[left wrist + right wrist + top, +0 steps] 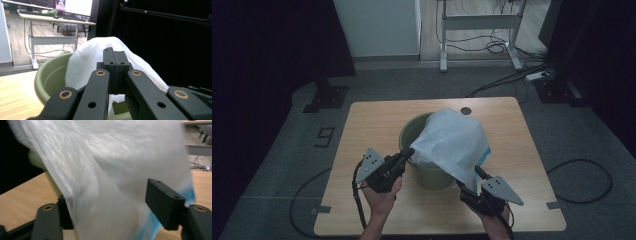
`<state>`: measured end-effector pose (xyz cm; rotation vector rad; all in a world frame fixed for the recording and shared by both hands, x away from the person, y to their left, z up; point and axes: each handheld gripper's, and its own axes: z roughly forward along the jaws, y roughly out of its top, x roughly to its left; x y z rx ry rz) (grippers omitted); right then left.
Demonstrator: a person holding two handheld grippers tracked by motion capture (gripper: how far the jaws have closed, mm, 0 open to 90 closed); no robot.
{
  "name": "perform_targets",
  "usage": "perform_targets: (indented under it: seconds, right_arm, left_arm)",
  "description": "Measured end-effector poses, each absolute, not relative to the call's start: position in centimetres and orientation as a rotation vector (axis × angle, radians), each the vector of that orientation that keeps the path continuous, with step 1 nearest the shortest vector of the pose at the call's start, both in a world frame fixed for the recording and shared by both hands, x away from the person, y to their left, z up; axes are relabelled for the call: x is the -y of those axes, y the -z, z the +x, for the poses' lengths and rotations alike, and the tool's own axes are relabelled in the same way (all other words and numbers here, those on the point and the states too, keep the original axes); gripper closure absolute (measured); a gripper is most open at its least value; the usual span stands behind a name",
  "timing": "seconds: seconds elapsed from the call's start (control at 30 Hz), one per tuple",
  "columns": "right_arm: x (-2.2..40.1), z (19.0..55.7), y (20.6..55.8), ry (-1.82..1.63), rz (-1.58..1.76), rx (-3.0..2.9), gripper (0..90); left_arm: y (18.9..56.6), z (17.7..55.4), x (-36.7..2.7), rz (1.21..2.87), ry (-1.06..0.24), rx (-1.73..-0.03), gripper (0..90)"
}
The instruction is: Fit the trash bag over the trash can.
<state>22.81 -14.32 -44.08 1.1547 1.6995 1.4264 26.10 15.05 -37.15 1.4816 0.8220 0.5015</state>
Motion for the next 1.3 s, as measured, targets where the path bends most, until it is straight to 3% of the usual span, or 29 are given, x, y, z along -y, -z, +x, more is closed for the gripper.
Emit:
perform_targets:
  seconds: [0.13,0.53,0.6,0.7,0.83,1.1,1.17,1.3]
  right_arm:
    - [15.6,23.0,44.2,-1.42,1.185,-1.662,41.1]
    - [16.4,23.6,44.7,-1.404,1.253,-1.612,41.8]
    - [16.5,23.7,44.7,-1.415,1.26,-1.611,47.9]
    - [16.6,23.8,44.6,-1.437,1.229,-1.625,67.0]
    - [17.0,24.1,44.1,-1.457,1.192,-1.638,80.9]
    - [17.6,24.5,42.2,-1.479,1.145,-1.611,84.5]
    - [17.6,24.5,41.9,-1.481,1.127,-1.607,87.2]
    - [17.7,24.7,41.1,-1.486,1.103,-1.587,88.3]
  left_arm:
    - [37.5,26.2,-15.7,1.475,-0.487,-0.835,90.0]
    - [37.9,26.7,-18.4,1.409,-0.479,-0.903,90.0]
    - [38.1,26.8,-18.9,1.403,-0.466,-0.913,90.0]
    - [38.4,26.9,-19.4,1.395,-0.461,-0.929,90.0]
    - [38.9,27.1,-20.0,1.394,-0.44,-0.942,90.0]
    - [39.3,27.6,-19.8,1.433,-0.396,-0.93,89.6]
    - [39.3,27.7,-19.7,1.45,-0.375,-0.907,86.5]
    - [38.6,27.0,-19.2,1.479,-0.382,-0.829,68.5]
